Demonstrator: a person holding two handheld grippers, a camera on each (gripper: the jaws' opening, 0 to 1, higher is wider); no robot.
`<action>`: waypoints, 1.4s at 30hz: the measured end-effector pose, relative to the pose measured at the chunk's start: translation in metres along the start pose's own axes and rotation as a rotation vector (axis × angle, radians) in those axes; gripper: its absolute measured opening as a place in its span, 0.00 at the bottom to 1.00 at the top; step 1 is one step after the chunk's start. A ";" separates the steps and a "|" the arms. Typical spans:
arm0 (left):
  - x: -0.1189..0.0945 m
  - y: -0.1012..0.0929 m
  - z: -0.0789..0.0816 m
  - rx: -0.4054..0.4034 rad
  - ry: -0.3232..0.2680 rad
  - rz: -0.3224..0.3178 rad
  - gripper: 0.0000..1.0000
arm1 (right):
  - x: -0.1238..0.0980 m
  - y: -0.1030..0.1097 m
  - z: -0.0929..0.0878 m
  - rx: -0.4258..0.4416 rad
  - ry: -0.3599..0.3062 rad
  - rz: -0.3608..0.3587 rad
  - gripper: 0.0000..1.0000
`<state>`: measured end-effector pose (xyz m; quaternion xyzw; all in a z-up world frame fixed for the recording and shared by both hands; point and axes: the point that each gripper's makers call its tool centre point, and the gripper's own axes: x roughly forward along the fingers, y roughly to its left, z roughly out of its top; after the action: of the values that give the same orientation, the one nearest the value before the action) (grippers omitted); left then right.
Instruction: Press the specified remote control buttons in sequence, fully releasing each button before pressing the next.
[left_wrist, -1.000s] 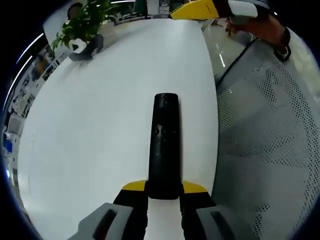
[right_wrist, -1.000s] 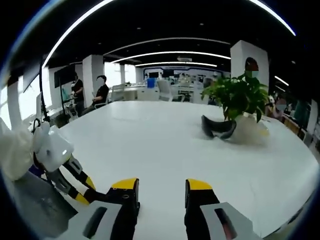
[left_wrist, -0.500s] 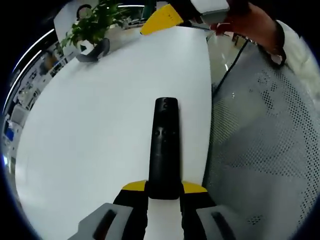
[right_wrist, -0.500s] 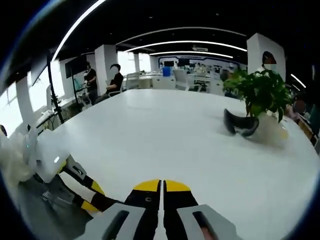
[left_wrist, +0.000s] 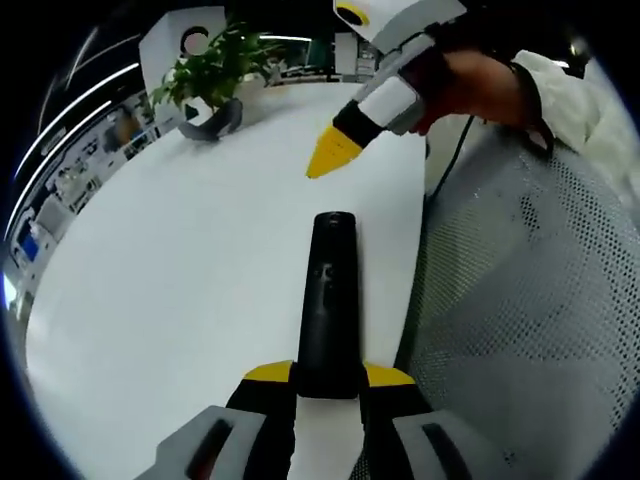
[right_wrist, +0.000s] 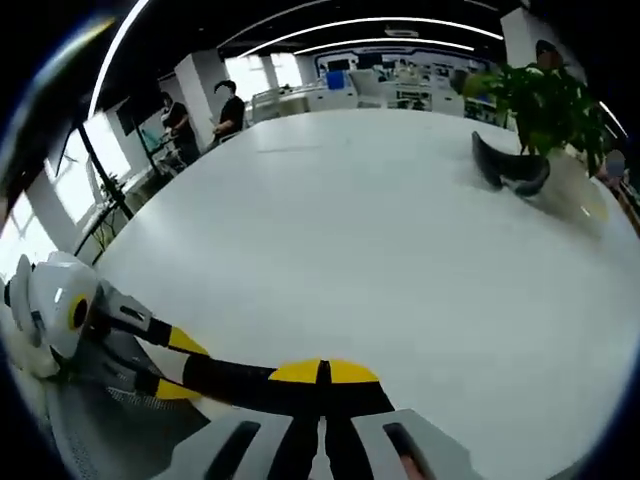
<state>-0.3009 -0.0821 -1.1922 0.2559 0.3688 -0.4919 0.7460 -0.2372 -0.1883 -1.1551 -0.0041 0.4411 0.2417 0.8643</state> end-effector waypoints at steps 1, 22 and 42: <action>0.000 0.000 0.000 0.003 -0.010 0.004 0.23 | 0.000 0.001 -0.003 0.000 0.011 0.004 0.00; -0.001 0.000 0.003 0.011 -0.105 0.019 0.24 | 0.017 0.009 -0.028 -0.207 0.155 -0.038 0.00; 0.000 0.000 0.003 -0.007 -0.121 0.007 0.24 | 0.016 0.007 -0.027 -0.191 0.136 0.002 0.00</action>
<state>-0.2999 -0.0844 -1.1905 0.2242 0.3237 -0.5026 0.7696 -0.2524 -0.1813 -1.1825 -0.1024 0.4737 0.2827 0.8278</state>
